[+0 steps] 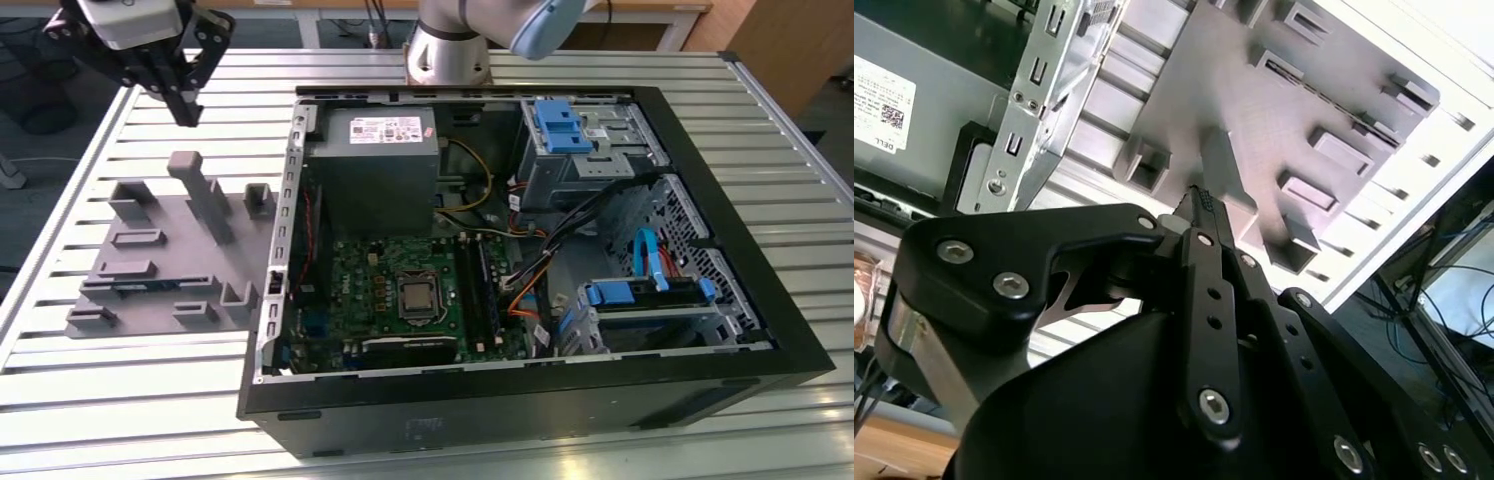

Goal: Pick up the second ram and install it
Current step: 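Reach for the second ram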

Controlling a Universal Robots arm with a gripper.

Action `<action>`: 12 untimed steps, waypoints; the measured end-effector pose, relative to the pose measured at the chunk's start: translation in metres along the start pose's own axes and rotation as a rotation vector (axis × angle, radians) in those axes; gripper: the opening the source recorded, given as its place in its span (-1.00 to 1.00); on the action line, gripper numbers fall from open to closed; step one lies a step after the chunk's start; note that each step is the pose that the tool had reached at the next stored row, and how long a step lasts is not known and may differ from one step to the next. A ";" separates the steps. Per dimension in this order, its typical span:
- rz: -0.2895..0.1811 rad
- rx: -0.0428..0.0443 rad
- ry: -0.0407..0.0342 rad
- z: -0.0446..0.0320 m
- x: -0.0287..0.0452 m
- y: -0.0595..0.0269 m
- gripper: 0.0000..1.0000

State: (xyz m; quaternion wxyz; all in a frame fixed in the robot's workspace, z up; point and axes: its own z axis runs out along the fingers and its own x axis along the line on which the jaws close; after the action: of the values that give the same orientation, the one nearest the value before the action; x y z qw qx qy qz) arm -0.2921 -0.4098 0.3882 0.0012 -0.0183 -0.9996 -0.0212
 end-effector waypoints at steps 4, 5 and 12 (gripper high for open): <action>0.000 0.0000 -0.0001 0.0002 0.0039 -0.0001 -0.79; 0.000 0.0001 0.0000 0.0001 0.0048 -0.0002 -0.79; 0.000 0.0000 0.0000 0.0003 0.0115 -0.0004 -0.79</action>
State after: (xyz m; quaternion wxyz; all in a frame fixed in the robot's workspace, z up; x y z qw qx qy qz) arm -0.3036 -0.4098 0.3879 0.0012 -0.0183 -0.9996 -0.0212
